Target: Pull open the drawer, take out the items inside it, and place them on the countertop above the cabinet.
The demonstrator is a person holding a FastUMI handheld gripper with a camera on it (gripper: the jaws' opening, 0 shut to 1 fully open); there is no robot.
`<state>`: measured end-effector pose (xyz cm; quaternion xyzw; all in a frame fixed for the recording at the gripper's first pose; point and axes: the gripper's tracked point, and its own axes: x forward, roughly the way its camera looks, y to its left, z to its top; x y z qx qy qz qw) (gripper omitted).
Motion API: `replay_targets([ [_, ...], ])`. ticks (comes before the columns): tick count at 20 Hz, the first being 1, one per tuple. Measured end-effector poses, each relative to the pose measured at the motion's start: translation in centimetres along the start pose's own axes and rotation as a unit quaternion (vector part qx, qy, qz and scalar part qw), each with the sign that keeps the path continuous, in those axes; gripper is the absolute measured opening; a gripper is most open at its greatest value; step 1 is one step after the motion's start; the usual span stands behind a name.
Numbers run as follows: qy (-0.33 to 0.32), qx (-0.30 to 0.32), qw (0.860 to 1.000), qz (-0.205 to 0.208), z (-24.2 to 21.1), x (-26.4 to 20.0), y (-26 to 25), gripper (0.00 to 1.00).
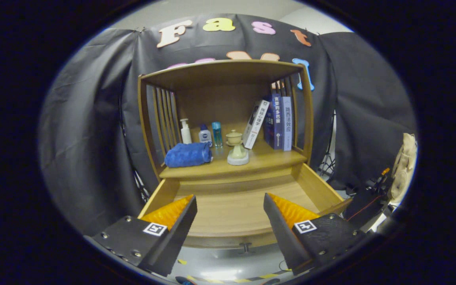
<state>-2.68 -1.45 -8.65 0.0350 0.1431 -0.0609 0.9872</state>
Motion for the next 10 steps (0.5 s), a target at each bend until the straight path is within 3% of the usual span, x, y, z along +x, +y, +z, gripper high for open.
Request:
replay_targets([
  [6, -0.024, -0.032, 0.999, -0.015, -5.4, -1.2, -2.1, 1.00],
  [10, 0.013, -0.040, 0.999, -0.012, -10.3, -0.3, -2.8, 1.00],
])
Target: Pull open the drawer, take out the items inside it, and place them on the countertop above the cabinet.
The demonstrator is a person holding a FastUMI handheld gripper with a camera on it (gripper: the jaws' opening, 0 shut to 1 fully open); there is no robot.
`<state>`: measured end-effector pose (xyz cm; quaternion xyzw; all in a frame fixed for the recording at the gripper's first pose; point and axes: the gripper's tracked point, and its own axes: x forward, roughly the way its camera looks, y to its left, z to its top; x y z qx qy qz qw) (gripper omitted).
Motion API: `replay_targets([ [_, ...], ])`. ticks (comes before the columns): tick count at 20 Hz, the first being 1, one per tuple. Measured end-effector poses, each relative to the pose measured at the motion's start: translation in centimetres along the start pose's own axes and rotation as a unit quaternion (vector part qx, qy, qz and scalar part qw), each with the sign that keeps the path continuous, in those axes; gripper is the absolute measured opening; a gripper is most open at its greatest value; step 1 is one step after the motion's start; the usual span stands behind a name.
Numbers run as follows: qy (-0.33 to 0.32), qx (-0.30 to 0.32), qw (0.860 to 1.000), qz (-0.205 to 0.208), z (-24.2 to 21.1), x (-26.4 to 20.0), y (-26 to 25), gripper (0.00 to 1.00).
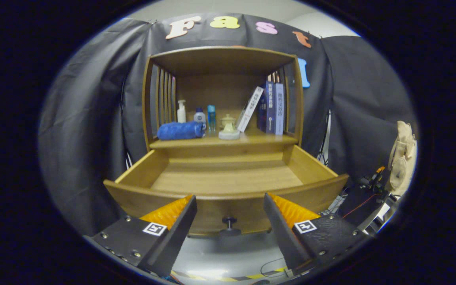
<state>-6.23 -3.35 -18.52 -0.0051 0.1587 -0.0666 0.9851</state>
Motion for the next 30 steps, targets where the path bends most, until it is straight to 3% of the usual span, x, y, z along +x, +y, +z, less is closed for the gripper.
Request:
replay_targets([
  [4, 0.021, -0.012, 1.000, 0.008, -2.8, 1.4, 0.4, 1.00],
  [13, -0.009, 0.000, 1.000, 0.019, -3.0, 4.7, 1.1, 1.00],
  [17, 0.013, 0.006, 0.999, 0.033, -4.9, 6.3, 1.7, 1.00],
  [30, -0.001, 0.022, 0.999, 0.047, -3.0, 10.5, 1.8, 1.00],
])
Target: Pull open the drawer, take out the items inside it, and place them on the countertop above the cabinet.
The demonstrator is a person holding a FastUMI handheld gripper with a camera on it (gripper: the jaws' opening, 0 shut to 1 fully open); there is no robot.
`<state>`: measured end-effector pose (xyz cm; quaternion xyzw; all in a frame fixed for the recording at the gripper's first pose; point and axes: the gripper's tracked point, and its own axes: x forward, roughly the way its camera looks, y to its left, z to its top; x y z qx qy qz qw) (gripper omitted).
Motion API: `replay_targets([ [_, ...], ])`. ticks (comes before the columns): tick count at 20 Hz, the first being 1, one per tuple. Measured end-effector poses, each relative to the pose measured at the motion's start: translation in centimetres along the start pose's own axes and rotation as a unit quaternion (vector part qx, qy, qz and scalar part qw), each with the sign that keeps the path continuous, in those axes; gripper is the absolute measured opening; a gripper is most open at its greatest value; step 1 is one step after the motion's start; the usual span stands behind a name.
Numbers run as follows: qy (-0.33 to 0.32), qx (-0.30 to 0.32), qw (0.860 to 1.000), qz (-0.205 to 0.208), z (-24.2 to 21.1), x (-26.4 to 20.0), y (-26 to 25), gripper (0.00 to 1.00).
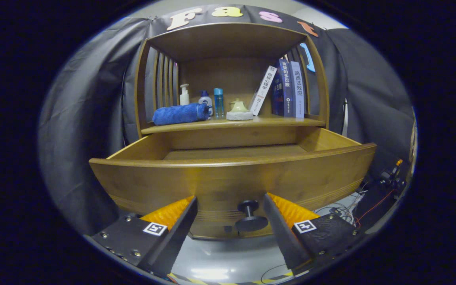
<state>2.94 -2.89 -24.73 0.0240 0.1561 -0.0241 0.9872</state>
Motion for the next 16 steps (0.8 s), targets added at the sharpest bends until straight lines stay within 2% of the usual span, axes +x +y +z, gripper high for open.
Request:
replay_targets([
  [8, -0.029, 0.003, 1.000, -0.002, 2.0, 2.8, 0.4, 1.00],
  [16, -0.030, 0.047, 0.998, 0.013, 2.9, 5.8, 0.4, 1.00],
])
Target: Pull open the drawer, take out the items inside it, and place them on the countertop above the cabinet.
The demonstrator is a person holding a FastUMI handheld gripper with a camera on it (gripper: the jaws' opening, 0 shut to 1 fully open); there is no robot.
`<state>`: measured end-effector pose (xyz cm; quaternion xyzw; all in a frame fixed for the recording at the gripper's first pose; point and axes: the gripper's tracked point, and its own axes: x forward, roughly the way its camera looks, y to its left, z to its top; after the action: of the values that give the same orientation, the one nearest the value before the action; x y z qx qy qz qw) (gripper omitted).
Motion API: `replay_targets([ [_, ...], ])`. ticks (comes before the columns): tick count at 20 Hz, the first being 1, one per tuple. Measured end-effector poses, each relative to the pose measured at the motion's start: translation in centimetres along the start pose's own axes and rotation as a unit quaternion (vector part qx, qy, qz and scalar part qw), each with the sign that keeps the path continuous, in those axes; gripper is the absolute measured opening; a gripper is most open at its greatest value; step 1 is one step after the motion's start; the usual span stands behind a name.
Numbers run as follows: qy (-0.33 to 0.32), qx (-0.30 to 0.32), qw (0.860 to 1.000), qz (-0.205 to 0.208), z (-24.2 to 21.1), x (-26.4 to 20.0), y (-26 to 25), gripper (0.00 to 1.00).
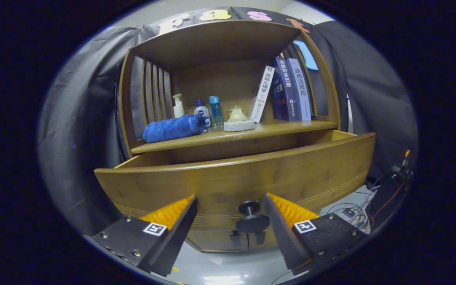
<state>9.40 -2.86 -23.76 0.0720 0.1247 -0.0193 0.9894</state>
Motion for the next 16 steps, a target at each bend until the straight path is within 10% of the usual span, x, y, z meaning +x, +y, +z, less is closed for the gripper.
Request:
replay_targets([
  [16, -0.002, -0.014, 1.000, -0.012, 1.2, 6.4, 0.8, 1.00],
])
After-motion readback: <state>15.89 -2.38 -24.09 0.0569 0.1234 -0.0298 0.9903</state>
